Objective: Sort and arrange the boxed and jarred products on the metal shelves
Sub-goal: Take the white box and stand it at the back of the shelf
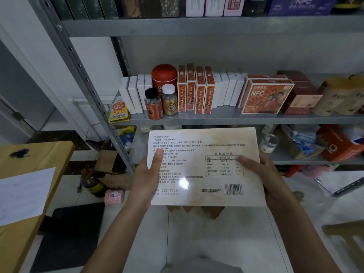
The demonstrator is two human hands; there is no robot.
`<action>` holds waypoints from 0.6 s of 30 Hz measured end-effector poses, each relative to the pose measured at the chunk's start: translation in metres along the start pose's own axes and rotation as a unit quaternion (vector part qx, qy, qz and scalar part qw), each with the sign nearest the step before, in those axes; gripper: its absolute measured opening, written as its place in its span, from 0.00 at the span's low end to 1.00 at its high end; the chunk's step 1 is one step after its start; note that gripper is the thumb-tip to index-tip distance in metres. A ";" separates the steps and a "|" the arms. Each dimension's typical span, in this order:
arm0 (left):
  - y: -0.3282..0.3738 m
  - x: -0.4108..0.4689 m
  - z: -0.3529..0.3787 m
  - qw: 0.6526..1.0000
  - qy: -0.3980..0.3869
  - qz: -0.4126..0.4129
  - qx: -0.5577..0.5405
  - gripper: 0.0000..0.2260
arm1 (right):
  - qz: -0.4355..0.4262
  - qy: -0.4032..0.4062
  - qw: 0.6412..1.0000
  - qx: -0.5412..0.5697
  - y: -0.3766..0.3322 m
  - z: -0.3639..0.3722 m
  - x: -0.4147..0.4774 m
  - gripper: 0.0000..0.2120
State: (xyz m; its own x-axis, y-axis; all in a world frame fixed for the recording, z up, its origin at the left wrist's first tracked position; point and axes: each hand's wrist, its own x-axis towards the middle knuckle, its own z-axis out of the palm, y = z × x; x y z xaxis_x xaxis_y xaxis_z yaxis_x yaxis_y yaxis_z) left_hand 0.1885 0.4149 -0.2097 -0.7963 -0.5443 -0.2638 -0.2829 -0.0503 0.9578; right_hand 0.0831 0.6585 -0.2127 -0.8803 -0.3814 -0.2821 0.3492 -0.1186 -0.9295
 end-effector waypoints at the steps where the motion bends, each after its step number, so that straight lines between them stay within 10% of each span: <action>1: -0.002 0.002 0.000 0.994 0.017 0.066 0.084 0.25 | 0.001 0.006 1.000 0.004 0.000 0.001 -0.001 0.26; 4: -0.009 -0.005 0.004 0.891 0.079 0.289 0.341 0.30 | 0.006 0.037 0.999 0.025 -0.001 0.006 0.000 0.24; 10: -0.028 -0.023 0.051 0.673 -0.044 0.520 0.524 0.43 | 0.043 0.122 0.985 0.118 0.000 0.027 0.005 0.22; 16: -0.025 -0.015 0.059 0.690 0.031 0.580 0.432 0.30 | 0.067 0.066 0.980 0.174 0.007 0.036 -0.003 0.16; 18: -0.019 -0.014 0.053 0.746 0.012 0.553 0.372 0.29 | 0.051 0.068 0.983 0.162 0.007 0.035 -0.004 0.17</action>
State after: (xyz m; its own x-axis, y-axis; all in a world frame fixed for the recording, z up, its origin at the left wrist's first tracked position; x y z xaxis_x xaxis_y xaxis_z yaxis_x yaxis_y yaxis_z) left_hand 0.1766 0.4674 -0.2308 -0.7556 0.0755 0.6506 0.3138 0.9137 0.2583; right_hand 0.1005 0.6276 -0.2096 -0.8628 -0.2836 -0.4185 0.5018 -0.3798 -0.7772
